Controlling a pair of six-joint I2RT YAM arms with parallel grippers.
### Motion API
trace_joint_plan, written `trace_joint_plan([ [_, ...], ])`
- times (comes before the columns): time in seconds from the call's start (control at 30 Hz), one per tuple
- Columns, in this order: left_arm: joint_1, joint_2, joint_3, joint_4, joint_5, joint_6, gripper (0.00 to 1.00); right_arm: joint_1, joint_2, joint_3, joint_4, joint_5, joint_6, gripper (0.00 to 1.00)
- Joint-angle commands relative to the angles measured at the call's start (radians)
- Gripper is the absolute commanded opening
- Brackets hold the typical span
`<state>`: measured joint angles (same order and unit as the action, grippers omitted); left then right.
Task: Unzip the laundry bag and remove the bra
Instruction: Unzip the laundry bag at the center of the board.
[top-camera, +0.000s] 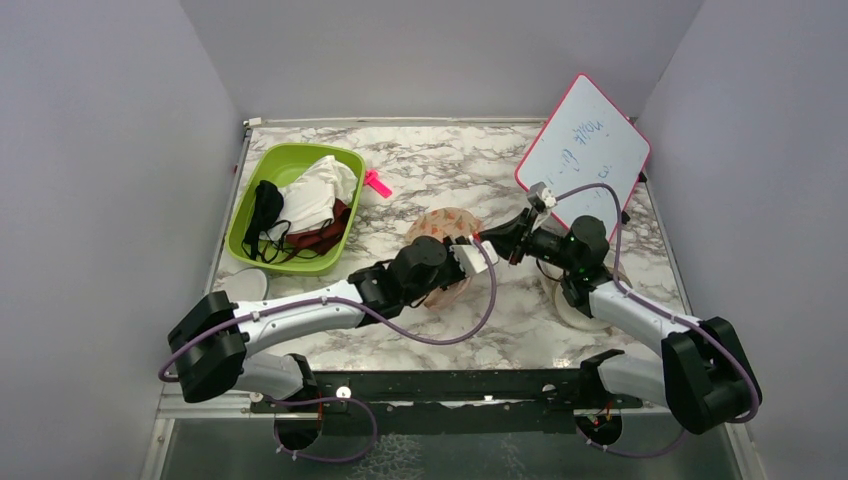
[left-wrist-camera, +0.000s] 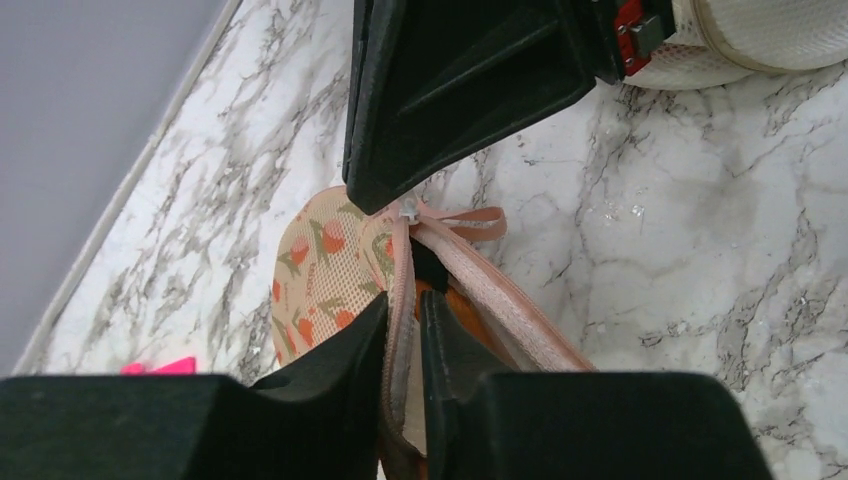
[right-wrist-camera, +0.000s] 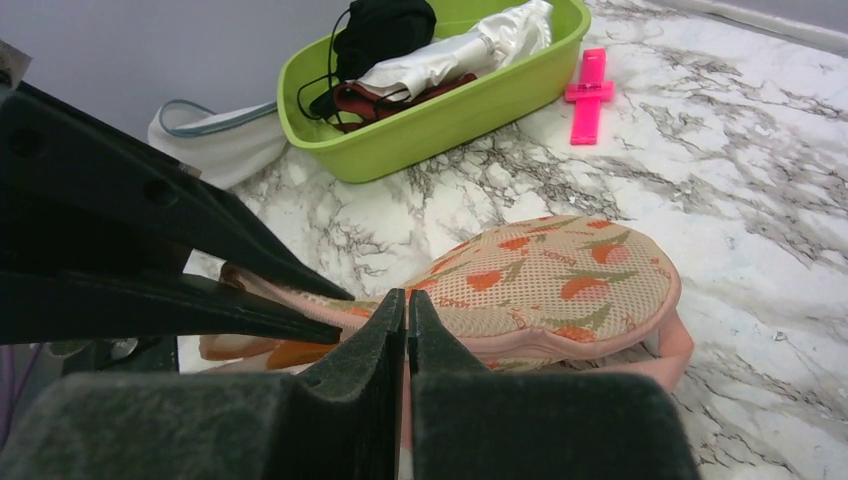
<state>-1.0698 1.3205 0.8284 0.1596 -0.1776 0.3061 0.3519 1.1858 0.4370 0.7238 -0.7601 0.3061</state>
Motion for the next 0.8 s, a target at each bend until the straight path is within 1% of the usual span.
trace_joint_plan([
  [0.0, -0.039, -0.044, -0.013, 0.047, -0.081, 0.076, 0.03, 0.006, -0.019, 0.016, 0.013, 0.044, 0.050, 0.01],
  [0.03, -0.047, -0.049, -0.018, 0.048, -0.079, 0.090, 0.00, 0.005, -0.016, 0.018, 0.004, 0.062, 0.058, 0.01],
  [0.13, -0.074, -0.066, -0.030, 0.048, -0.087, 0.127, 0.00, 0.006, 0.002, 0.023, -0.014, 0.111, 0.080, 0.01],
  [0.23, -0.093, -0.107, -0.064, 0.082, -0.070, 0.146, 0.00, 0.004, 0.028, 0.028, -0.012, 0.167, 0.139, 0.01],
  [0.43, -0.105, -0.202, -0.132, 0.155, 0.028, 0.154, 0.00, 0.001, 0.090, 0.046, 0.045, 0.199, 0.130, 0.01],
  [0.57, -0.109, -0.199, -0.133, 0.155, 0.040, 0.157, 0.00, -0.025, 0.142, 0.077, 0.070, 0.198, 0.118, 0.01],
  [0.77, -0.115, -0.190, -0.122, 0.120, 0.088, 0.160, 0.00, -0.039, 0.167, 0.126, 0.029, 0.192, 0.057, 0.01],
])
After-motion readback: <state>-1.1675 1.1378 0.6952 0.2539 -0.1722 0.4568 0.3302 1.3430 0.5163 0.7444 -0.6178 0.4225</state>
